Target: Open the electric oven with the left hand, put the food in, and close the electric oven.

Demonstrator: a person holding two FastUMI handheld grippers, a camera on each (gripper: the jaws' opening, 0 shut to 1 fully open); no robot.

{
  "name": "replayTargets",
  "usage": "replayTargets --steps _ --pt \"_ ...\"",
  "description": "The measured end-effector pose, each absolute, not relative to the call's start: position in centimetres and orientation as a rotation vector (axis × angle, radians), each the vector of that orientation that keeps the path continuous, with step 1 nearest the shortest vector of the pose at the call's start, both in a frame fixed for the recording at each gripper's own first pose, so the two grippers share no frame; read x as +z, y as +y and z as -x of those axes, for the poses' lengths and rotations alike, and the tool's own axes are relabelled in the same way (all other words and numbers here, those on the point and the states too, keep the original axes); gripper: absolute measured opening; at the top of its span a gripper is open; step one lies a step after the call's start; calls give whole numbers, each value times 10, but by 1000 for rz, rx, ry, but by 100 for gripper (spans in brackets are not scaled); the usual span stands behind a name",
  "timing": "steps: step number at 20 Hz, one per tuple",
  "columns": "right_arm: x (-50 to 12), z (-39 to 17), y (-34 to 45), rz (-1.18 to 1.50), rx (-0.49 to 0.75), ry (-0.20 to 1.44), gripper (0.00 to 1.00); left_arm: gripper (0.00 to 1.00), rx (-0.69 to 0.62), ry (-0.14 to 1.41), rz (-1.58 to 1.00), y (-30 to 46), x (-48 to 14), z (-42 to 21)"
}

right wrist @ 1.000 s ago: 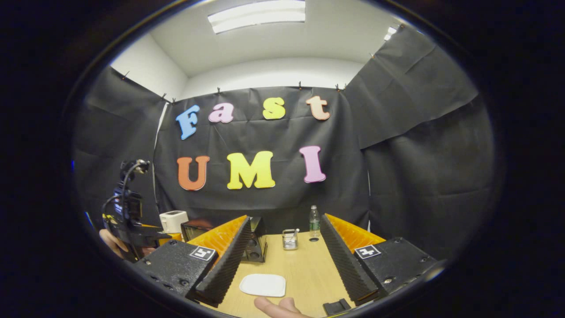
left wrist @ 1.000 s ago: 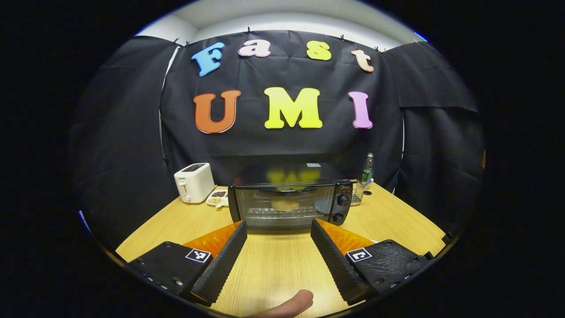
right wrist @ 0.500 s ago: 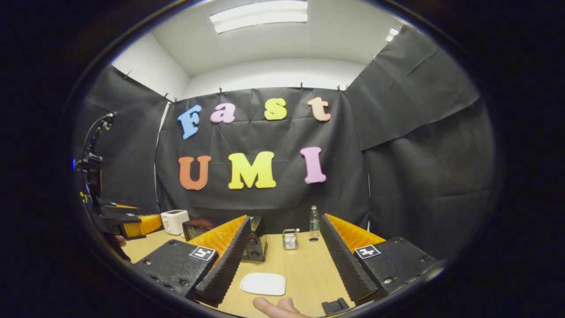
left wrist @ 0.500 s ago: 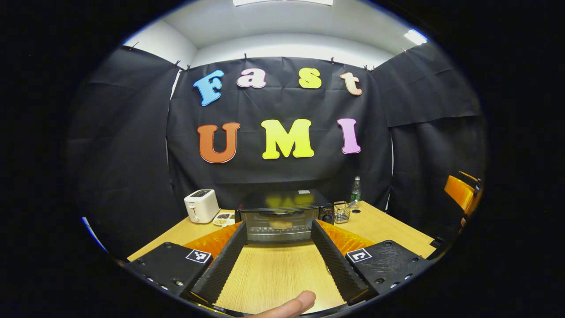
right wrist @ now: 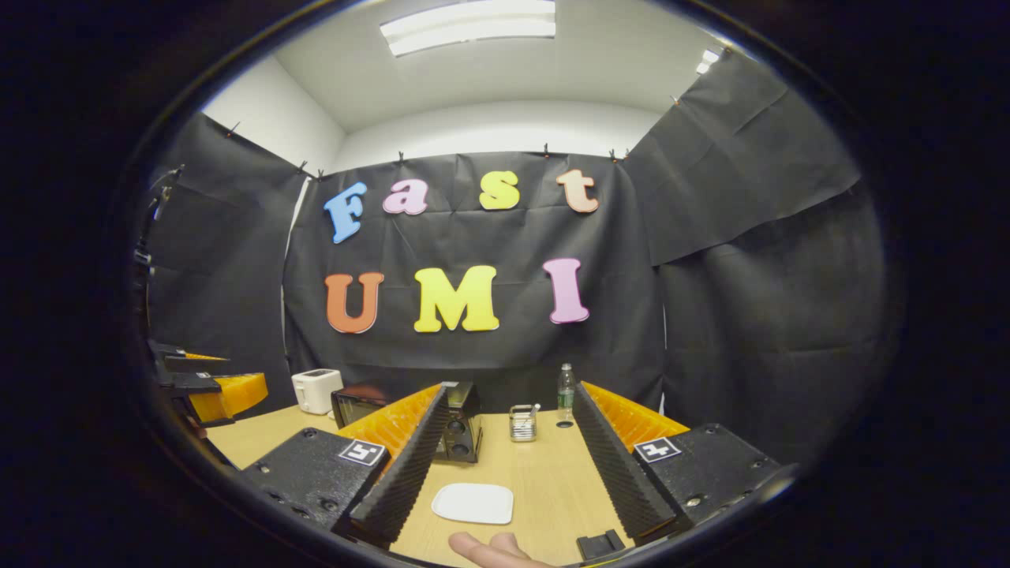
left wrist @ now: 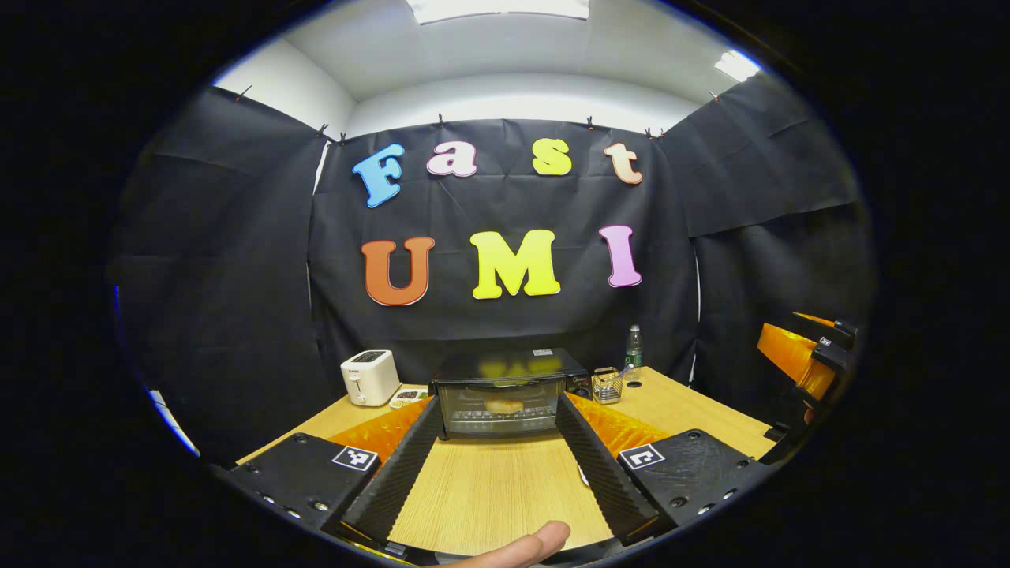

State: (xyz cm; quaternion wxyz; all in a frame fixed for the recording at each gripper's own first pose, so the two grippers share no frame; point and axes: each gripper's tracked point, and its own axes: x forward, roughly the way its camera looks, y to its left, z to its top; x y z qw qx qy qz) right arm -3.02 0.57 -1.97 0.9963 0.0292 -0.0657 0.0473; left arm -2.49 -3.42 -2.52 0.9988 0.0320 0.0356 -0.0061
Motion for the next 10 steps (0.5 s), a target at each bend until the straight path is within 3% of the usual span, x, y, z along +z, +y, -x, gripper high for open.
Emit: replayTargets --steps 3,10 --pt "-24 28 12 -33 95 -113 95 95 51 45 -32 -21 -21 26" --pt "-25 32 28 9 118 -99 95 95 13 74 -18 -25 -34 28"
